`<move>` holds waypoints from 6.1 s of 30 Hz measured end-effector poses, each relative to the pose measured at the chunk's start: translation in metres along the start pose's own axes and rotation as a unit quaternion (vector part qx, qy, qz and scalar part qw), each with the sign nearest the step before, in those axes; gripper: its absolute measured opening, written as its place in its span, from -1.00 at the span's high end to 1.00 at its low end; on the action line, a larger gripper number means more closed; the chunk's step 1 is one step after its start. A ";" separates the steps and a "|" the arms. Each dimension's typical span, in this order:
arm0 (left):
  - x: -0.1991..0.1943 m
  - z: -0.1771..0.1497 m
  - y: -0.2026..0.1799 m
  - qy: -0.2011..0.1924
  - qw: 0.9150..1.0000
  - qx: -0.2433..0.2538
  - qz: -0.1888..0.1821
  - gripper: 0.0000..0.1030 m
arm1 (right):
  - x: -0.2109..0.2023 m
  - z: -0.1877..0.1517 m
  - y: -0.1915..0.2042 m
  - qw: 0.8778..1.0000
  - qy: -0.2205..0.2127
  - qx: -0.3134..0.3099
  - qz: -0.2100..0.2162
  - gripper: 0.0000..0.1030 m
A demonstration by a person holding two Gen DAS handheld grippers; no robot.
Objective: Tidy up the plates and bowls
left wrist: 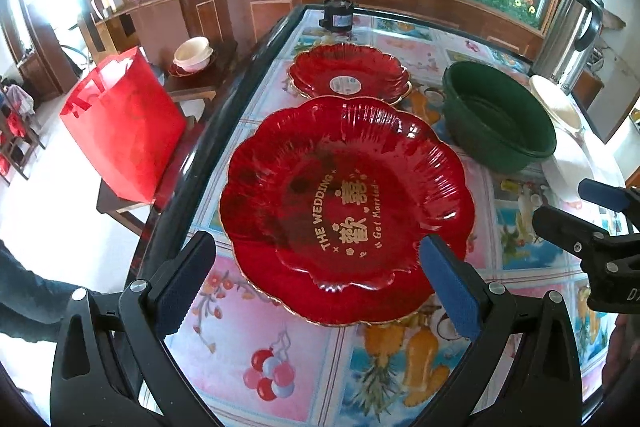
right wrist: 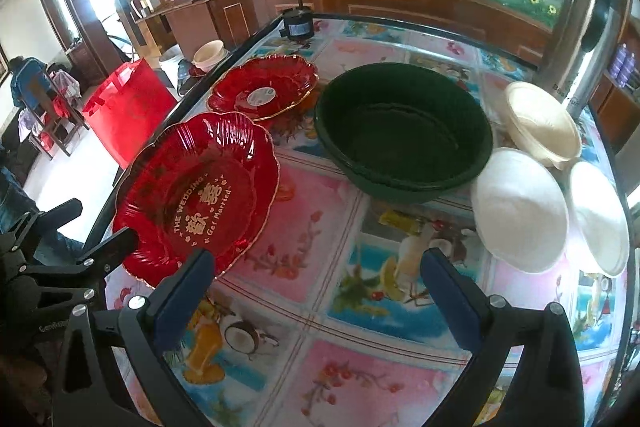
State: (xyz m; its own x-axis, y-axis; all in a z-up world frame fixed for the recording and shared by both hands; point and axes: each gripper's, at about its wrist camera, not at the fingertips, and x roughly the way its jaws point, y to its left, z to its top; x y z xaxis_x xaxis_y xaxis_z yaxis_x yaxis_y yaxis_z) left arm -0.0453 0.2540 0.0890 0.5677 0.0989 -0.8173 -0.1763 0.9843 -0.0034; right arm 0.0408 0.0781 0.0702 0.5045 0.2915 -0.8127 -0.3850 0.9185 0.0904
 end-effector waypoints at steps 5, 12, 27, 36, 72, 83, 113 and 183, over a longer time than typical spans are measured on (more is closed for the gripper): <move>0.011 0.004 0.003 0.002 1.000 0.014 0.001 -1.00 | 0.010 0.004 0.007 1.000 0.004 0.000 -0.001 -0.99; 0.024 0.010 0.010 0.005 1.000 0.017 -0.014 -1.00 | 0.025 0.011 0.015 1.000 0.010 0.000 0.001 -0.98; 0.056 0.023 0.030 0.038 0.999 -0.012 -0.030 -1.00 | 0.051 0.017 0.022 0.999 0.033 0.016 0.013 -0.87; 0.070 0.034 0.032 0.051 0.998 -0.019 -0.016 -1.00 | 0.073 0.022 0.020 0.997 0.063 0.028 0.020 -0.19; 0.043 0.004 0.066 0.089 0.993 -0.082 0.005 0.53 | 0.051 0.000 0.049 0.996 0.063 -0.052 0.028 0.74; -0.003 -0.047 0.076 0.082 0.993 -0.075 0.033 0.53 | 0.027 -0.034 0.081 0.990 0.082 -0.097 0.064 0.67; 0.006 -0.087 0.095 0.082 0.993 -0.073 0.043 -0.16 | 0.048 -0.076 0.098 0.979 0.142 -0.104 0.104 0.58; 0.087 0.115 0.072 0.043 0.999 -0.009 -0.005 -0.23 | 0.106 0.107 0.040 0.993 0.064 -0.036 0.092 -0.29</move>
State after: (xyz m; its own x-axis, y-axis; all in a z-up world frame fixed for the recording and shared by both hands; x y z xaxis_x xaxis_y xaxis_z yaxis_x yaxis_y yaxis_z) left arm 0.0845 0.3503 0.0838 0.4976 0.0759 -0.8641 -0.1863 0.9823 -0.0210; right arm 0.1618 0.1739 0.0496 0.3200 0.4120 -0.8531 -0.5177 0.8302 0.2068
